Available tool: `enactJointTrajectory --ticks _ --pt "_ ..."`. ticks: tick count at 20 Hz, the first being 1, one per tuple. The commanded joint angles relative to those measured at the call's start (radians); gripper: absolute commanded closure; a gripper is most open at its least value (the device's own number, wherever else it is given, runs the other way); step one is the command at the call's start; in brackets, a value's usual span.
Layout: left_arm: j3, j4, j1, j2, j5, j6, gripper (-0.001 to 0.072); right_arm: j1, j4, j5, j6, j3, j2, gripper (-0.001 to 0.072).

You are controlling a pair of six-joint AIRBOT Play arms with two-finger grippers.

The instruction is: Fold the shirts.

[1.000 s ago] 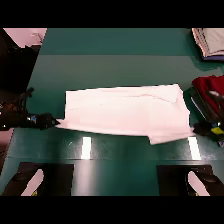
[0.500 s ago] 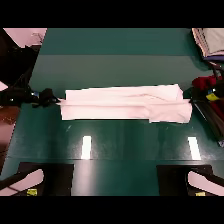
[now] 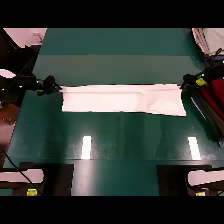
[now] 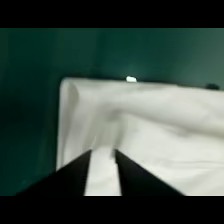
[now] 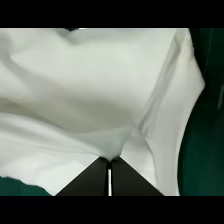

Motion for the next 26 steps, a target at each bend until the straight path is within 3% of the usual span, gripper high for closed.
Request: enactJointTrajectory --ticks 1,3,6,7,8,9,10,13,14,15,21,26 --pt "0.021 -0.079 -0.001 -0.021 0.080 0.016 0.0137 0.000 0.128 -0.104 0.010 0.069 -0.074 0.0629" --pt "0.034 -0.126 -0.001 -0.021 0.072 0.016 0.0135 0.000 0.175 -0.193 0.014 0.072 -0.066 0.0172" --pt "0.067 -0.132 -0.001 -0.020 -0.032 0.041 0.0141 -0.025 0.193 -0.143 0.010 0.072 -0.036 0.0168" --pt "0.070 -0.133 -0.001 -0.020 -0.078 0.054 0.0292 -0.038 0.194 -0.088 -0.017 0.072 -0.029 0.0168" --pt "0.070 -0.134 -0.002 -0.020 -0.118 0.074 0.0491 -0.053 0.193 -0.034 -0.034 0.072 -0.027 0.0168" --pt "0.070 -0.134 -0.002 -0.020 -0.152 0.095 0.0625 -0.072 0.191 0.021 -0.041 0.071 -0.028 0.0168" --pt "0.070 -0.134 -0.003 -0.020 -0.177 0.098 0.0682 -0.092 0.193 0.060 -0.041 0.061 -0.028 0.0168" --pt "0.070 -0.126 -0.029 -0.020 -0.220 0.099 0.0682 -0.165 0.194 0.112 -0.041 -0.027 -0.027 0.0155" --pt "0.070 -0.123 -0.050 -0.020 -0.223 0.099 0.0683 -0.186 0.194 0.111 -0.041 -0.069 -0.027 0.0080" --pt "0.070 -0.116 -0.074 -0.020 -0.223 0.098 0.0683 -0.205 0.195 0.098 -0.047 -0.112 -0.027 0.0050" --pt "0.070 -0.087 -0.254 -0.020 -0.163 0.098 0.0682 -0.242 0.202 -0.055 -0.127 -0.223 -0.027 0.0053" --pt "0.070 -0.056 -0.359 -0.020 -0.107 0.095 0.0683 -0.242 0.204 -0.057 -0.172 -0.221 -0.061 0.0055"
